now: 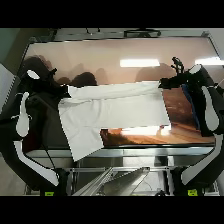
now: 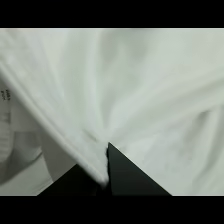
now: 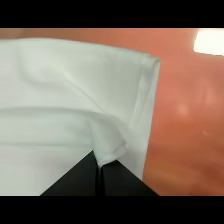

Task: Fold the shirts.

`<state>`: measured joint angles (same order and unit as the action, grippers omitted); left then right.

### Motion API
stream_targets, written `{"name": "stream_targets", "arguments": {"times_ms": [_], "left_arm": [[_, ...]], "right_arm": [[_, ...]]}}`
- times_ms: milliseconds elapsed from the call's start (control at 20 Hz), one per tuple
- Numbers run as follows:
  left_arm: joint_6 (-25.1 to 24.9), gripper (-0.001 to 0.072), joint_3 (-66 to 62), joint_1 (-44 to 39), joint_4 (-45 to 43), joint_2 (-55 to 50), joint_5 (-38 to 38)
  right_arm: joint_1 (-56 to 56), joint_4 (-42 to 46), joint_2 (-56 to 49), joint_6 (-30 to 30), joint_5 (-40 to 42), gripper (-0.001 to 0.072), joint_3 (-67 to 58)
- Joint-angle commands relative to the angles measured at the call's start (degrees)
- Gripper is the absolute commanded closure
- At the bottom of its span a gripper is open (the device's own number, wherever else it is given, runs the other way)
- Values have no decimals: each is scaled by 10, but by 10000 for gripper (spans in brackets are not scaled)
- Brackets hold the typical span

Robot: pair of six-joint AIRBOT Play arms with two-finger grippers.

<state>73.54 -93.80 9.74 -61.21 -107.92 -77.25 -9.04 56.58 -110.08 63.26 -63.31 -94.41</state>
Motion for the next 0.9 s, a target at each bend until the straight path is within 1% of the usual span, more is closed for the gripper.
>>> {"name": "stream_targets", "arguments": {"times_ms": [0, 200, 350, 650, 800, 850], "left_arm": [[12, 707, 12, -12, -8, 3, 16], [47, 708, 12, -17, -19, 3, 37], [75, 707, 12, -32, -84, 3, 37], [75, 707, 12, -54, -98, 3, 50], [80, 708, 11, -54, -100, 4, 48], [84, 708, 11, -50, -104, 4, 49]], "right_arm": [[13, 75, 0, 41, -10, 693, 0], [25, 80, 0, 55, -12, 694, 0], [37, 114, 0, 74, -10, 693, 0], [54, 121, 0, 84, 0, 693, 0], [58, 174, 7, 112, 0, 694, -2], [58, 186, 9, 112, 0, 693, -2]]}}
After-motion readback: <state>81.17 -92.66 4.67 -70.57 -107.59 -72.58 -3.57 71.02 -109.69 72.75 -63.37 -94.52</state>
